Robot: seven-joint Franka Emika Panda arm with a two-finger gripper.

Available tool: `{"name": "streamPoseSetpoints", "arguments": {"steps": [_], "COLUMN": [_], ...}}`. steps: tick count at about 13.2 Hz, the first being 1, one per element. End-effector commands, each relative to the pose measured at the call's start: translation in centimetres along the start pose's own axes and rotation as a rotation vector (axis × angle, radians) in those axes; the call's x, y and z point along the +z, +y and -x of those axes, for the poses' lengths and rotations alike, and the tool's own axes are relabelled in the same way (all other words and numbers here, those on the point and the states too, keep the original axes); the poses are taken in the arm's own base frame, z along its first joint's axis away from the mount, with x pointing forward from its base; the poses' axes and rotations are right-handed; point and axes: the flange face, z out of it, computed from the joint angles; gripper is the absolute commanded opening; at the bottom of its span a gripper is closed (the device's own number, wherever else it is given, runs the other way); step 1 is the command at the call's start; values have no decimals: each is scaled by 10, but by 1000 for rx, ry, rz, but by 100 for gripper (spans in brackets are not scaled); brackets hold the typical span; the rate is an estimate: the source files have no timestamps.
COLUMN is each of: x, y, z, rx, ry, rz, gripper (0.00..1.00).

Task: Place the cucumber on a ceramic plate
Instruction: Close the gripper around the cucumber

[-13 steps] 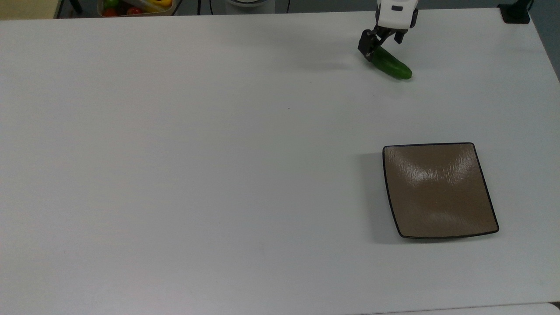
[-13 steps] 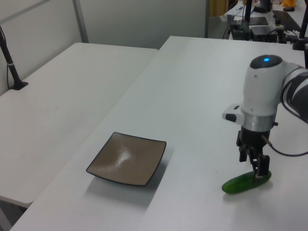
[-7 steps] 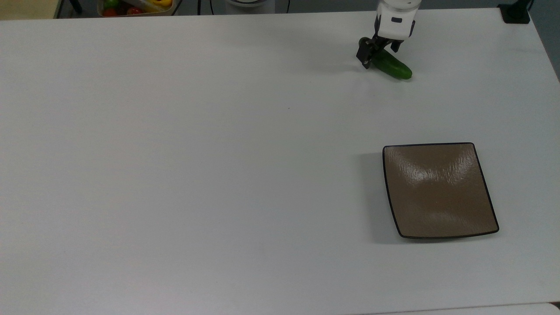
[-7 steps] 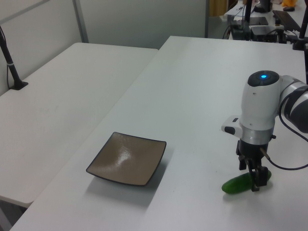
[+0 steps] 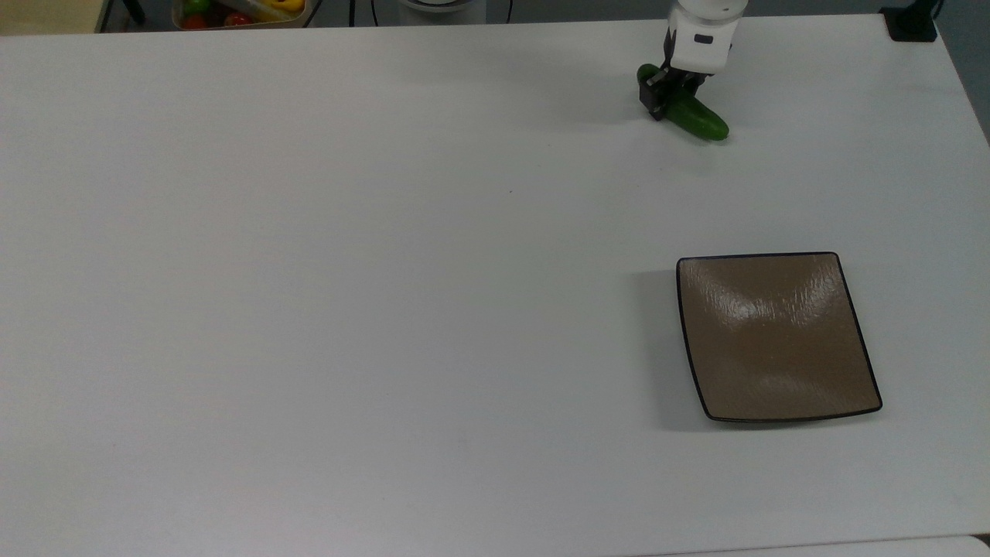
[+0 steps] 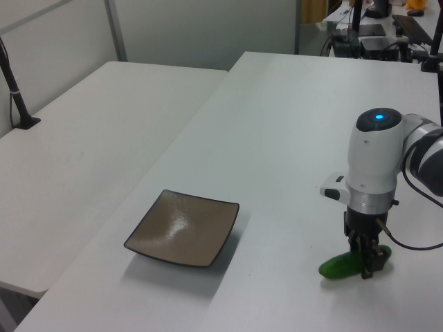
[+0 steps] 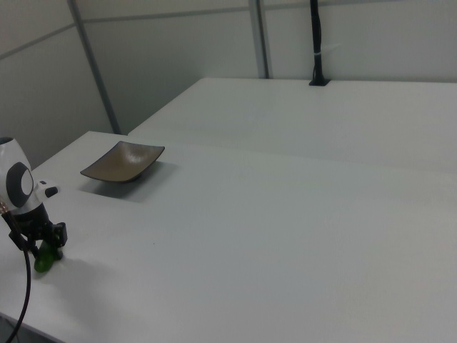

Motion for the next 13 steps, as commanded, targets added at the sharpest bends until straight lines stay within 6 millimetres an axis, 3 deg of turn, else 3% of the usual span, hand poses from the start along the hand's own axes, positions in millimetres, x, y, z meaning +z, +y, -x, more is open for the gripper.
{"name": "streamPoseSetpoints", "arguments": {"steps": [1,2,3,7,13], "x": [0,0,0,-10,-54], "y": [-4,-4,-4,-1,10], "z": [-2,-2,-2,-3,-10], "rx": [10,13,13,18,104], "ry": [27,26,27,37,43], "rz": [8,8,8,17,47], "gripper": [23,7,0,0,0]}}
